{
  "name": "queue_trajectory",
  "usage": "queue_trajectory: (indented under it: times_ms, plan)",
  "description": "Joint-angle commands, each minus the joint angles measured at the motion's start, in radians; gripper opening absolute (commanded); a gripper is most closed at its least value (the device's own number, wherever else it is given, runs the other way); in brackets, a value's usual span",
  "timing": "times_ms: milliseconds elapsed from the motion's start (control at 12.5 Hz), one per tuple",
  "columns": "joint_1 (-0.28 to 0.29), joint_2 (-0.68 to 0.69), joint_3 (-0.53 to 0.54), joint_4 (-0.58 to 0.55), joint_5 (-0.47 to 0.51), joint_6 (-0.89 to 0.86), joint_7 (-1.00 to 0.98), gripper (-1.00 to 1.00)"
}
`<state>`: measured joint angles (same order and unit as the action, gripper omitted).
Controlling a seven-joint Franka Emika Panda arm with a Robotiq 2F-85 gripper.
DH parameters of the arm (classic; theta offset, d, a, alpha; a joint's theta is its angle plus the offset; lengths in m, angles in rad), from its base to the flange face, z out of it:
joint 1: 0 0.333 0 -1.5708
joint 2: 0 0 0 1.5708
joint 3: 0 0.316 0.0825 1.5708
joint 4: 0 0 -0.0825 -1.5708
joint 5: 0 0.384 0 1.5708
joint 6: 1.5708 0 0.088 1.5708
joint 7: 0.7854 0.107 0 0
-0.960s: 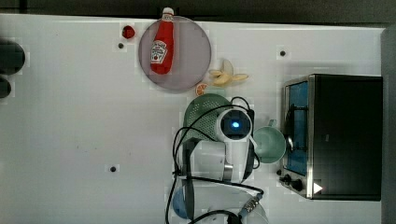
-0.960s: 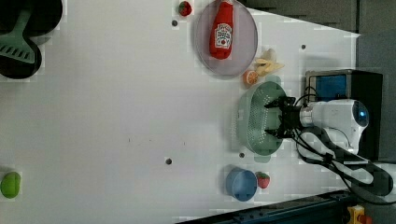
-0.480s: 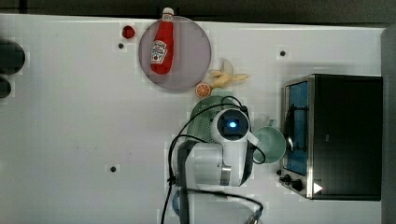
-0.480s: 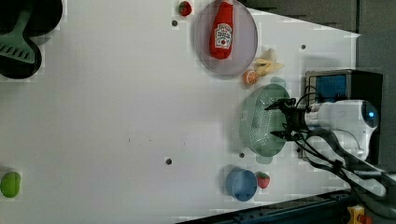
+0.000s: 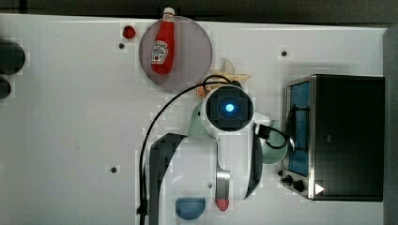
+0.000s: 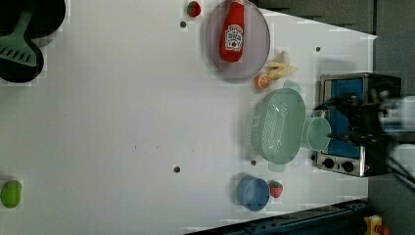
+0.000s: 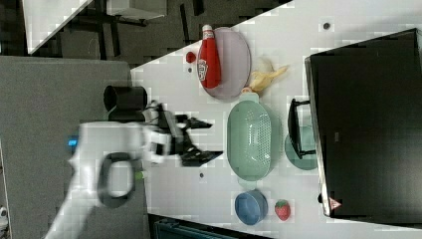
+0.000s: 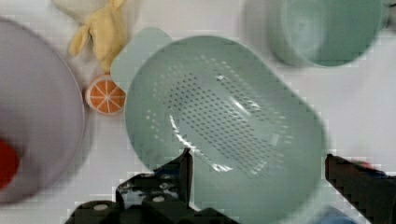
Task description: Drag strainer left to right.
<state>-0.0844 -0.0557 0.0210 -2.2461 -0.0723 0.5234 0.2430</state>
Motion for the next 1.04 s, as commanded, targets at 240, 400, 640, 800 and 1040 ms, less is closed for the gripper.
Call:
queue_trajectory:
  times_ms: [240, 400, 640, 800, 1040]
  plan:
    - [-0.003, -0.162, -0.008, 0.207, 0.088, -0.354, -0.131, 1.0]
    - [-0.003, -0.2, -0.005, 0.276, 0.078, -0.468, -0.209, 1.0]
    - [-0.004, -0.214, -0.004, 0.318, 0.077, -0.533, -0.227, 1.0]
    - [-0.004, -0.211, -0.004, 0.313, 0.077, -0.528, -0.227, 1.0]
    - [-0.004, -0.195, -0.004, 0.312, 0.077, -0.528, -0.227, 1.0]
